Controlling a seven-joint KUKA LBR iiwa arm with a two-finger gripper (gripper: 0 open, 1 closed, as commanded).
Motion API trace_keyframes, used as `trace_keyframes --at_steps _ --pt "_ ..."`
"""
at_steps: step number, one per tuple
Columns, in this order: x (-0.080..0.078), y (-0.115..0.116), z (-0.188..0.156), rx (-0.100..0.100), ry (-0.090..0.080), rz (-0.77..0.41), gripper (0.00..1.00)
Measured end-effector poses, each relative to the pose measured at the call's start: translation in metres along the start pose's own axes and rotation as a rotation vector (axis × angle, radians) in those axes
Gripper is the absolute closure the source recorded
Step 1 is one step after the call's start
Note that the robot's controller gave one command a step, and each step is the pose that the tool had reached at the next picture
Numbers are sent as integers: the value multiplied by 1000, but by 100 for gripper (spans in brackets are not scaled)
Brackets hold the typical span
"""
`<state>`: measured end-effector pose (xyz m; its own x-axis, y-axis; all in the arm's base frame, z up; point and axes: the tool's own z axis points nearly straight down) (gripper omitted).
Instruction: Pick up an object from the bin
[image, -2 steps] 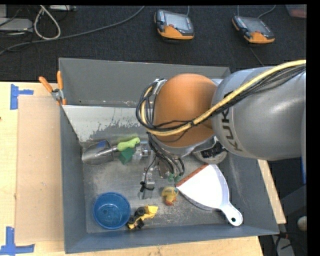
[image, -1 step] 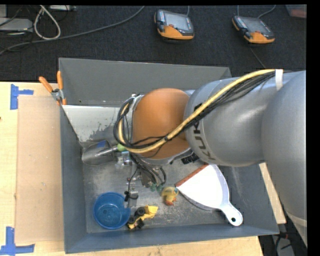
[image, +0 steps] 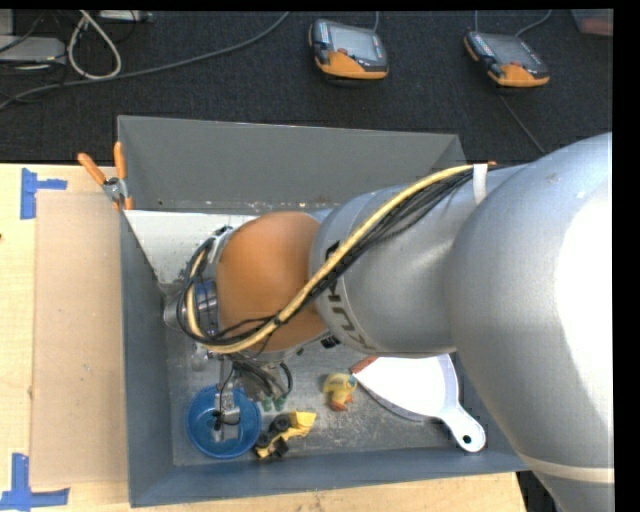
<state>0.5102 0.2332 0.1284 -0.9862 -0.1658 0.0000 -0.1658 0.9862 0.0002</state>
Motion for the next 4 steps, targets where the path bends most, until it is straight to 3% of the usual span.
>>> trace_keyframes --at_steps 1,3,4 --pt "-18 6 41 -1 0 -151 0" --pt "13 -25 -90 1 14 -31 0" --pt "32 -10 -171 -2 8 -97 0"
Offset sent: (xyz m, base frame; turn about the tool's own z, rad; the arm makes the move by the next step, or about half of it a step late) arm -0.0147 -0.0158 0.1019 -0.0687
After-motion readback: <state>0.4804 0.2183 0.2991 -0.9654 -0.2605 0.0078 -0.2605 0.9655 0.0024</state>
